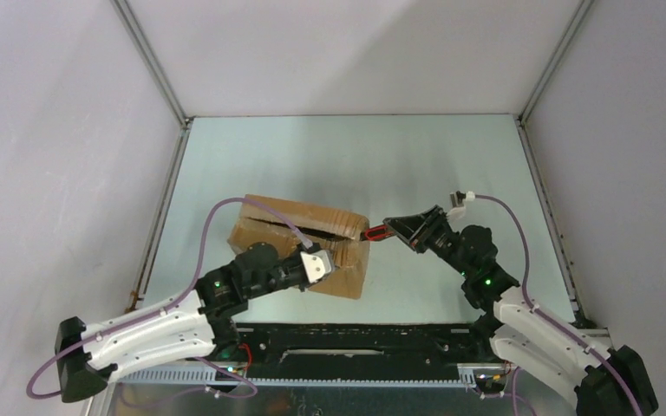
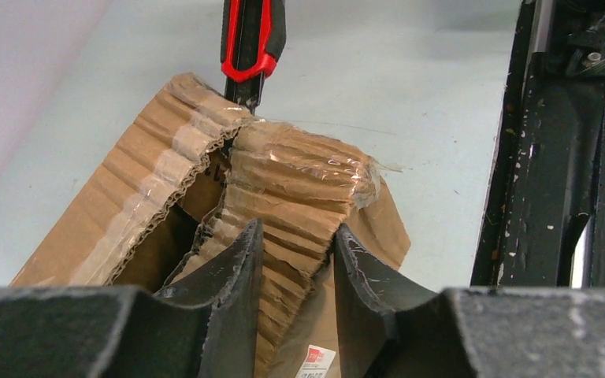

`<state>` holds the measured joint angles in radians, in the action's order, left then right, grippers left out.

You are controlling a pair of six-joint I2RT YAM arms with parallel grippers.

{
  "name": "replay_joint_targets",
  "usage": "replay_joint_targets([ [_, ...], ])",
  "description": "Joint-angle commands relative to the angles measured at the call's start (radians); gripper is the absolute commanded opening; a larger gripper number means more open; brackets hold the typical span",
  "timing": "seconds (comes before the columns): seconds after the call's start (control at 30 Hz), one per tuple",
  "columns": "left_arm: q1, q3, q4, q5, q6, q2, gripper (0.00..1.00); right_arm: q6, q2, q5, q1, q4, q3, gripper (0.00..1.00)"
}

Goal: Unpack the express box
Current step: Cut the express box at the center of the board.

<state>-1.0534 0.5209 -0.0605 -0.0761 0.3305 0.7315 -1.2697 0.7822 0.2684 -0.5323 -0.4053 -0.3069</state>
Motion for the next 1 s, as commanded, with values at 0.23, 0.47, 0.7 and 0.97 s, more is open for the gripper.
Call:
replay_joint_targets([
  [0.23,0.096,0.052,0.084,0.226,0.031,0.192,0.00,0.025,0.209,0.059,-0.414,0.049,-0.020,0.00],
  [0.47,0.133,0.038,0.015,0.263,-0.004,0.139,0.00,0.045,0.146,0.157,-0.250,0.095,0.039,0.00],
  [0.7,0.165,-0.012,-0.103,0.295,-0.055,0.006,0.00,0.201,0.002,0.365,0.137,0.320,0.026,0.00],
  [0.97,0.165,-0.002,-0.072,0.276,-0.052,0.034,0.00,0.179,0.064,0.316,-0.028,0.275,-0.011,0.00],
])
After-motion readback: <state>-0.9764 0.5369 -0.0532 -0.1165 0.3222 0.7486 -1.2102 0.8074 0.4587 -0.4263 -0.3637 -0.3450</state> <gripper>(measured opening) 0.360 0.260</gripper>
